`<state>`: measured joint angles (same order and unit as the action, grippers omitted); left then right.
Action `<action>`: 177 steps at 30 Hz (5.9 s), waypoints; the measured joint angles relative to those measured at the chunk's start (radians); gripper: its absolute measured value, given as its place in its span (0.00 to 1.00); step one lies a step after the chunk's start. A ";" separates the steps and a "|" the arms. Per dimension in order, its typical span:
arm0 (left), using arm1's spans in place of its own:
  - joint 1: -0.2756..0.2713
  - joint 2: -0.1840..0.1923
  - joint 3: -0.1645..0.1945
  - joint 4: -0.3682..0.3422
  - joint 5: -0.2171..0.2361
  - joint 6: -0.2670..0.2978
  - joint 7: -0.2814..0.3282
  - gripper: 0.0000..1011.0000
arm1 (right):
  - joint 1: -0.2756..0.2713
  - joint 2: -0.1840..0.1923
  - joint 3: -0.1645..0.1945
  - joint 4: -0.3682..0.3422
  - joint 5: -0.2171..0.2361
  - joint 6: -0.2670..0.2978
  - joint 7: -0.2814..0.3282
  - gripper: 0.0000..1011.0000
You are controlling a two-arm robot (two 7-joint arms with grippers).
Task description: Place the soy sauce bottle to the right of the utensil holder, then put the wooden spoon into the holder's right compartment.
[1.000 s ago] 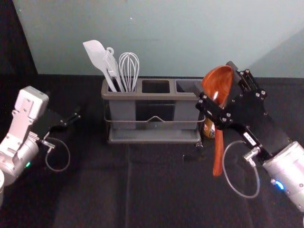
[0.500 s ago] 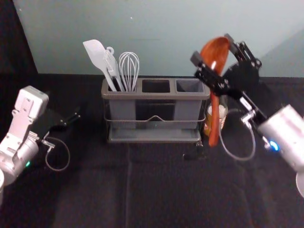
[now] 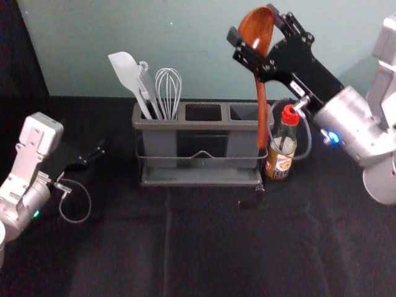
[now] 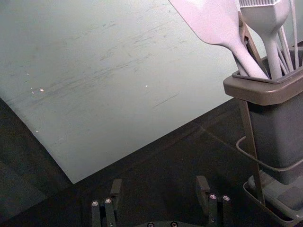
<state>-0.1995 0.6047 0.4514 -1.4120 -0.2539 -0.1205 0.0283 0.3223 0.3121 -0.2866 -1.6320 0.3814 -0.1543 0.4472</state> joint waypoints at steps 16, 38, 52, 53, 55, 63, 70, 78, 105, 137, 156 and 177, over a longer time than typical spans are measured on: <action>0.000 0.000 0.000 0.000 0.000 0.000 0.000 0.99 | 0.179 -0.076 -0.043 0.234 -0.036 -0.122 0.002 0.83; 0.000 0.000 0.000 0.000 0.000 0.000 0.000 0.99 | 0.190 -0.156 -0.012 0.461 -0.052 -0.378 0.046 0.83; 0.000 0.000 0.000 0.000 0.000 0.000 0.000 0.99 | 0.142 -0.169 0.008 0.519 -0.042 -0.459 0.095 0.83; 0.000 0.000 0.000 0.000 0.000 0.000 0.000 0.99 | 0.136 -0.169 0.009 0.521 -0.043 -0.462 0.096 0.83; 0.000 0.000 0.000 0.000 0.000 0.000 0.000 0.99 | 0.130 -0.169 0.011 0.522 -0.043 -0.463 0.097 0.83; 0.000 0.000 0.000 0.000 0.000 0.000 0.000 0.99 | 0.100 -0.170 0.018 0.522 -0.046 -0.466 0.100 0.83; 0.000 0.000 0.000 0.000 0.000 0.000 0.000 0.99 | 0.083 -0.168 0.023 0.519 -0.049 -0.466 0.102 0.83; 0.000 0.000 0.000 0.000 0.000 0.000 0.000 0.99 | 0.070 -0.166 0.026 0.512 -0.050 -0.467 0.104 0.83; 0.000 0.000 0.000 0.000 0.000 0.000 0.000 0.99 | 0.045 -0.159 0.116 0.379 0.022 -0.463 0.080 0.99; 0.000 0.000 0.000 0.000 0.000 0.000 0.000 0.99 | -0.137 -0.126 0.291 0.235 -0.346 -0.064 -0.280 0.99; 0.000 0.000 0.000 0.000 0.000 0.000 0.000 0.99 | -0.168 -0.093 0.272 0.228 -0.369 0.063 -0.281 0.99; 0.000 0.000 0.000 0.000 0.000 0.000 0.000 0.99 | -0.168 -0.087 0.265 0.236 -0.373 0.041 -0.275 0.99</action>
<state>-0.1995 0.6047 0.4514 -1.4120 -0.2539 -0.1205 0.0283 0.1546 0.2254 -0.0219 -1.3957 0.0087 -0.1137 0.1724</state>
